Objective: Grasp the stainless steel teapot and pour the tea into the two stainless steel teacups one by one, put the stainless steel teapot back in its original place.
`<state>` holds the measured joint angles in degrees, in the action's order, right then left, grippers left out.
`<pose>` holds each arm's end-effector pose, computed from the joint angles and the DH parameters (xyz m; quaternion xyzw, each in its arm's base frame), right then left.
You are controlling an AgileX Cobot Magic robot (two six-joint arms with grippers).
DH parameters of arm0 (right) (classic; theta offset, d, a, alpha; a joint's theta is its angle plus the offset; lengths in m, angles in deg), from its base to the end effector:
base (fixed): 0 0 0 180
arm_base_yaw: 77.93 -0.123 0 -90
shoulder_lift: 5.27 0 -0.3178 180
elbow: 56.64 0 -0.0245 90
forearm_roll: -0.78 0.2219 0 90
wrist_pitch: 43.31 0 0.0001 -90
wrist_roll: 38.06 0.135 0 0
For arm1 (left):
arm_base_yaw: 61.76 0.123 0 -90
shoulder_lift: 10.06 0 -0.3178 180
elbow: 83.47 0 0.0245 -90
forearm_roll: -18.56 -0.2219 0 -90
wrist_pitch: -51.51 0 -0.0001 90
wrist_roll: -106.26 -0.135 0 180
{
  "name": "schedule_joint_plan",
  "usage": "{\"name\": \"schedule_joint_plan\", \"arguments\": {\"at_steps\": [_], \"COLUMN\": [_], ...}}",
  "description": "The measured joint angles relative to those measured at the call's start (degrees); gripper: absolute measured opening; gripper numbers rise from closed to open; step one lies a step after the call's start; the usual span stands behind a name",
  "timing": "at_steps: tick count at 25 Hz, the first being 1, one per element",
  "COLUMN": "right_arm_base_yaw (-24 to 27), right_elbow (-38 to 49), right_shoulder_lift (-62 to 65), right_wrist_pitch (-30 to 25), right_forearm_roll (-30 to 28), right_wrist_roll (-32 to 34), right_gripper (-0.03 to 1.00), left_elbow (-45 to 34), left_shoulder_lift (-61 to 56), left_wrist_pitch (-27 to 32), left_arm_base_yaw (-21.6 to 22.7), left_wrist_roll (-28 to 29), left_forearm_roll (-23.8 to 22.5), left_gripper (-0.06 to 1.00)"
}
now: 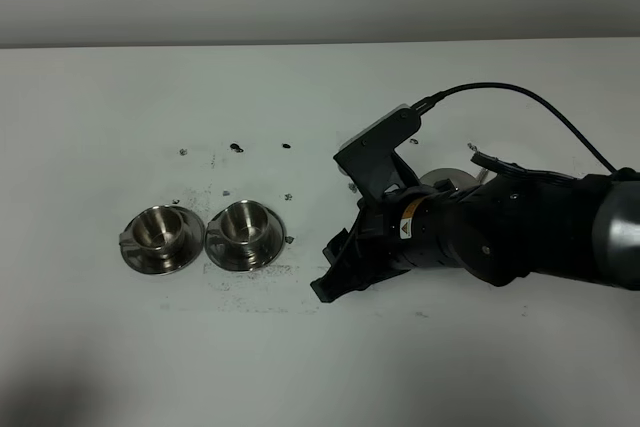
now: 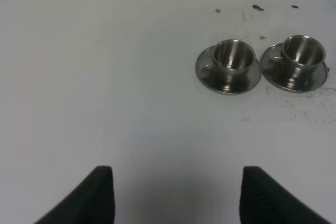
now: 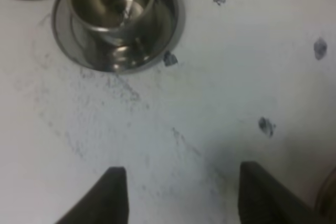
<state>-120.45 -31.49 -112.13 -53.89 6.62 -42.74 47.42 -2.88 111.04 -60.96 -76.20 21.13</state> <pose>0.2603 0.2421 0.1896 -0.3380 0.8846 0.1274 0.2949 -0.0228 -0.0055 0.2475 0.0129 0.8469 -0.0073 0.5315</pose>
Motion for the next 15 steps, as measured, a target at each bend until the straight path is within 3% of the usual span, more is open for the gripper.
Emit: {"name": "schedule_joint_plan", "arguments": {"at_steps": [5, 15], "right_arm_base_yaw": [0.0, 0.8], "right_elbow": [0.0, 0.0], "right_shoulder_lift": [-2.6, -3.4], "right_wrist_pitch": [2.1, 0.6], "right_forearm_roll": [0.1, 0.3], "right_wrist_roll": [1.2, 5.5], "right_gripper": [0.48, 0.48], "left_elbow": [0.0, 0.0], "left_shoulder_lift": [0.0, 0.0], "left_wrist_pitch": [0.0, 0.0], "left_arm_base_yaw": [0.0, 0.0], "left_wrist_roll": [0.0, 0.0], "left_forearm_roll": [0.0, 0.0], "left_gripper": [0.51, 0.51]}}
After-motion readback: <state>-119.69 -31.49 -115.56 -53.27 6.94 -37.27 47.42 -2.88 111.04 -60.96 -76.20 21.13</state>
